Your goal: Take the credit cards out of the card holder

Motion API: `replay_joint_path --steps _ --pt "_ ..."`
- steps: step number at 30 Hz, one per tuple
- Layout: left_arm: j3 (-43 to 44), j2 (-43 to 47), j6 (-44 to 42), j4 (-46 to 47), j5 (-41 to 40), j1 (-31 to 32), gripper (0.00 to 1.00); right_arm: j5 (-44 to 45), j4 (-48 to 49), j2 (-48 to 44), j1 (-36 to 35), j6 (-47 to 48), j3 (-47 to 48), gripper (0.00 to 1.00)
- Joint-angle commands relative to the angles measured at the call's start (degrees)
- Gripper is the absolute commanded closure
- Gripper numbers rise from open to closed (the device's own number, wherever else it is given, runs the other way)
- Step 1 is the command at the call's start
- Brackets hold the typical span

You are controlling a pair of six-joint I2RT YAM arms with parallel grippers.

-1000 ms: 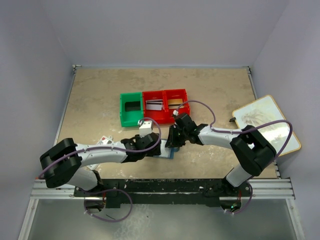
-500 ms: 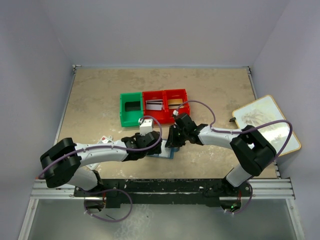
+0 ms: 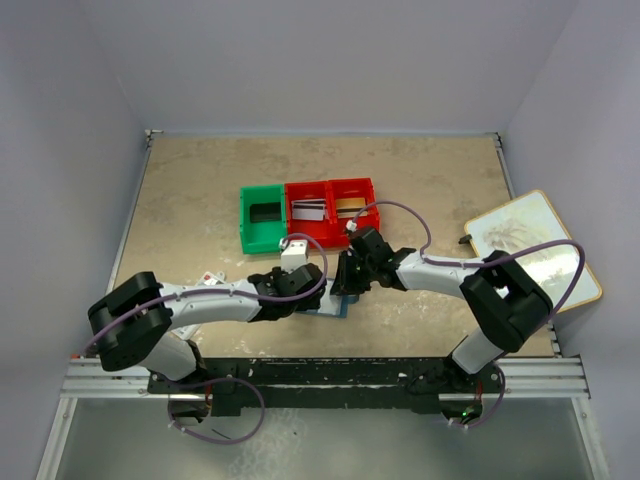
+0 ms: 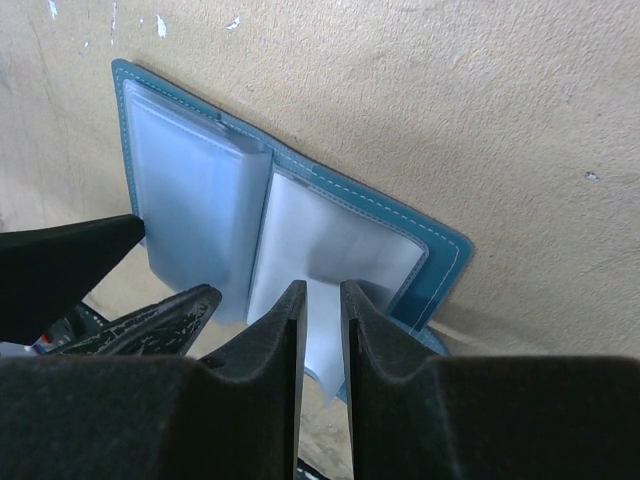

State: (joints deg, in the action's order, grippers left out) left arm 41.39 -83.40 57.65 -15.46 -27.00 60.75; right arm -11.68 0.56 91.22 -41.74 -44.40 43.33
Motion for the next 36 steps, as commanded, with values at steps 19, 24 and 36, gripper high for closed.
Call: replay_joint_path --steps 19,24,36 --pt "1.9 0.7 -1.8 12.7 13.3 -0.4 0.46 1.6 3.7 0.2 -0.4 -2.2 -2.1 0.77" --pt "2.5 1.0 -1.2 12.1 12.2 -0.4 0.46 1.6 3.5 -0.3 -0.4 -2.2 -2.5 0.77" --pt "2.0 -0.7 -0.9 13.5 12.6 -0.4 0.45 0.5 6.8 -1.1 -0.4 -5.6 -4.8 0.78"
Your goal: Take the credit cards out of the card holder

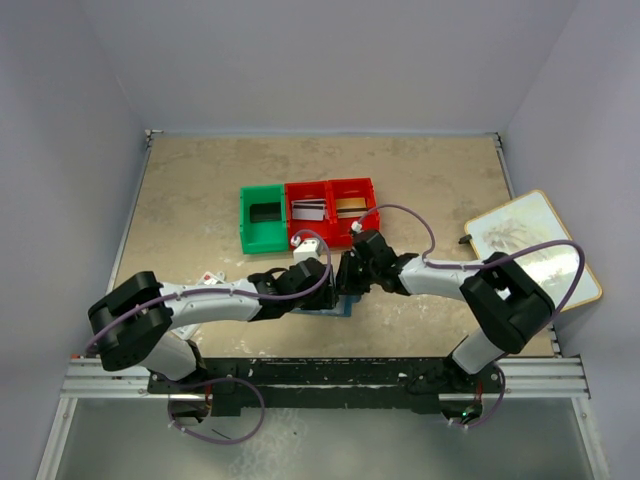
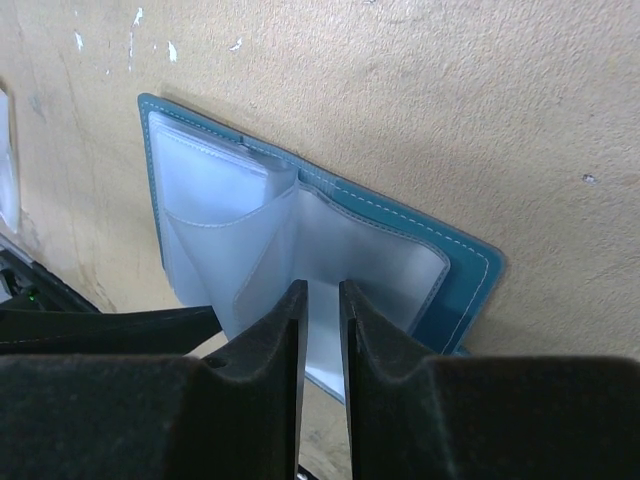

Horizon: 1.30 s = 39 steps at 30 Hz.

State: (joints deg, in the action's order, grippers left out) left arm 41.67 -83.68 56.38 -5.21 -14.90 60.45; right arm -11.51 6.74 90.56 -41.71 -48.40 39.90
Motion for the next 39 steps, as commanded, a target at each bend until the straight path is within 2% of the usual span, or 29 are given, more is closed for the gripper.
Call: replay_joint_path --steps 1,10,19,25,34,39 --pt "1.4 -0.2 0.5 3.6 0.5 0.0 0.45 0.5 0.7 -0.3 -0.4 -1.7 -1.3 0.78" --pt "0.0 -0.7 0.7 6.7 1.5 0.0 0.44 5.7 -3.1 -3.1 -0.4 -4.9 -1.1 0.78" --pt "1.2 -2.5 -0.7 7.9 3.1 0.0 0.44 11.9 -8.6 -9.6 -0.3 -7.3 -0.5 0.69" --pt "0.6 -2.5 -0.9 9.5 4.4 0.0 0.44 14.4 -11.3 -14.1 1.2 -6.5 0.7 0.67" --pt "0.3 -4.0 -2.1 12.9 9.7 0.0 0.44 6.9 -7.2 -15.3 1.7 -1.5 4.9 0.69" --pt "-1.0 -4.0 -1.4 14.3 10.9 0.0 0.45 -1.5 -4.0 -10.5 1.7 1.8 5.1 0.7"
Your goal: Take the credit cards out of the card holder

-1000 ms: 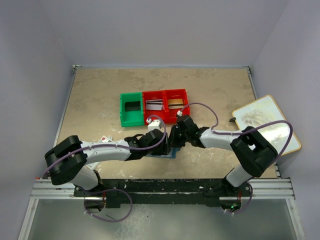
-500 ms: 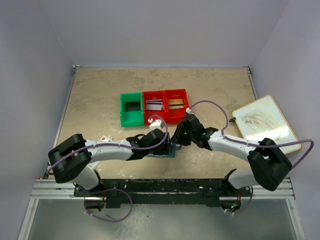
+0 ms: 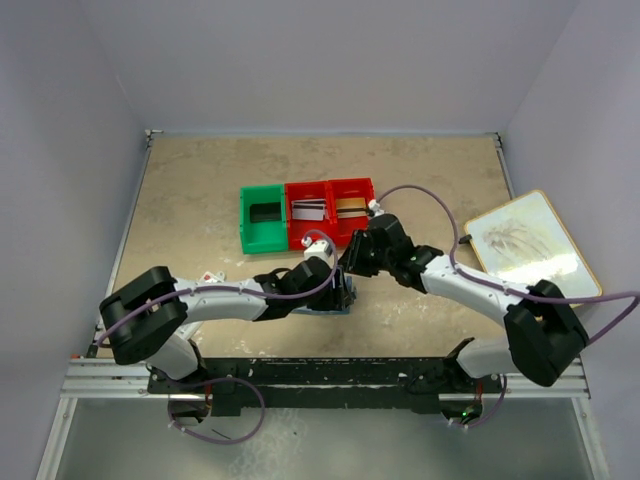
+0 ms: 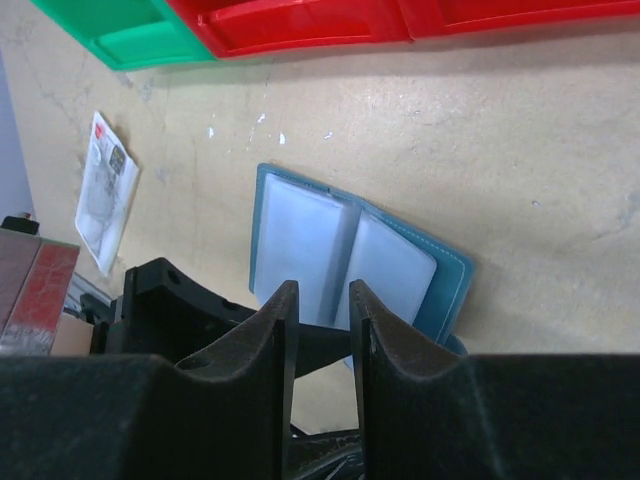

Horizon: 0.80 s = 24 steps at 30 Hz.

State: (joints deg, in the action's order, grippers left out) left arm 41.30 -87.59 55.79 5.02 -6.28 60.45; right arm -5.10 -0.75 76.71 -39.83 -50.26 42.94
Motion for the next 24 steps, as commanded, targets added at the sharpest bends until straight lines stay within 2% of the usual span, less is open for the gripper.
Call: replay_joint_path --steps 1,6,8,15,21,24 --pt "-0.9 0.3 -0.8 3.9 2.5 0.1 0.45 -7.8 3.9 4.8 -0.2 3.7 1.8 0.72" --pt "-2.6 5.6 -1.8 1.8 1.4 0.1 0.46 -10.4 10.0 9.8 -0.2 0.4 -4.7 0.74" --pt "-2.5 8.3 -2.7 -1.0 -0.4 0.1 0.45 -10.4 9.1 9.9 -0.3 0.0 -6.4 0.74" --pt "-4.1 18.0 -1.5 -13.2 -14.5 -0.9 0.39 -4.0 3.6 9.3 -0.2 0.5 -7.0 0.74" --pt "-3.2 14.9 -2.7 -16.1 -13.1 -3.4 0.39 -3.3 3.4 8.8 -0.3 0.4 -7.0 0.74" --pt "-4.5 13.6 -2.8 -13.0 -9.8 -4.5 0.38 -3.0 3.1 8.4 -0.2 0.2 -7.1 0.74"
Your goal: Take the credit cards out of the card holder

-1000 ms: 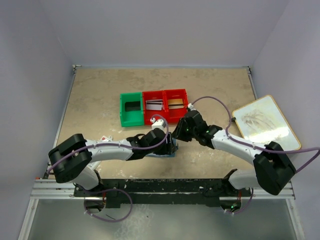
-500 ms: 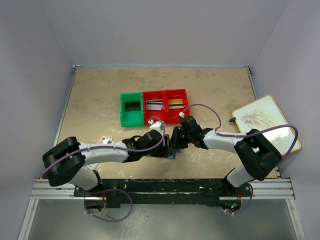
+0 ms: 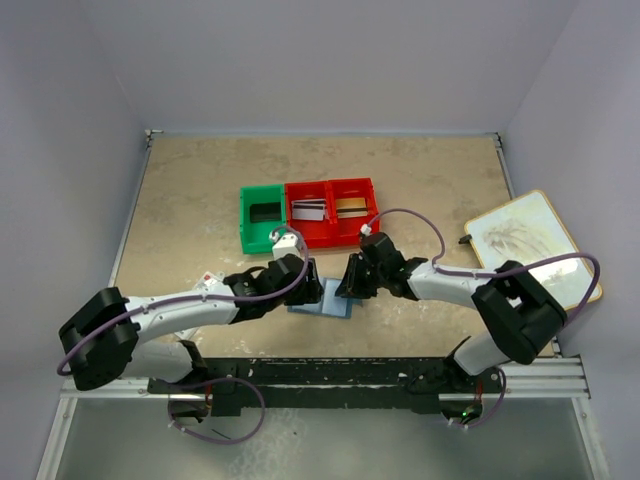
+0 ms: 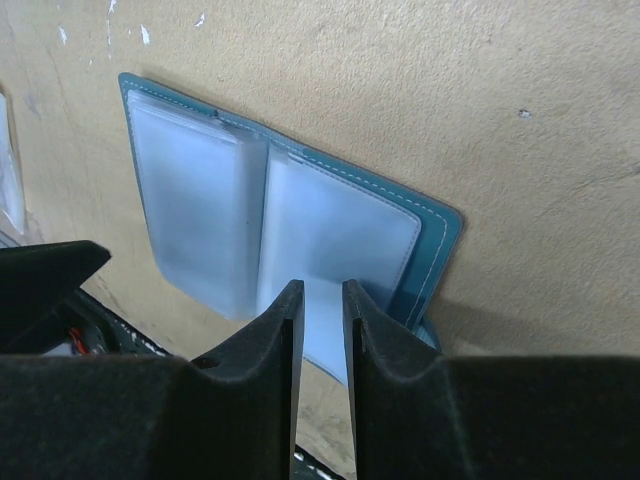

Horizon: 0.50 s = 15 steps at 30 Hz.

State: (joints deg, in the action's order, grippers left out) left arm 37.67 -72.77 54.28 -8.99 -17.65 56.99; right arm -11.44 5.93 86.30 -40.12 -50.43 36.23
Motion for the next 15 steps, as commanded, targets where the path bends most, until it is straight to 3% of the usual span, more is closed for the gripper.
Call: replay_joint_path --steps 1,15 --pt "-1.2 -1.7 -1.3 2.3 3.3 -1.7 0.38 3.4 -3.6 -1.2 0.1 0.3 -0.4 0.74" --pt "-2.4 -5.9 -0.2 7.2 7.7 -2.8 0.4 2.9 -3.1 -0.7 0.1 0.5 -0.7 0.74"
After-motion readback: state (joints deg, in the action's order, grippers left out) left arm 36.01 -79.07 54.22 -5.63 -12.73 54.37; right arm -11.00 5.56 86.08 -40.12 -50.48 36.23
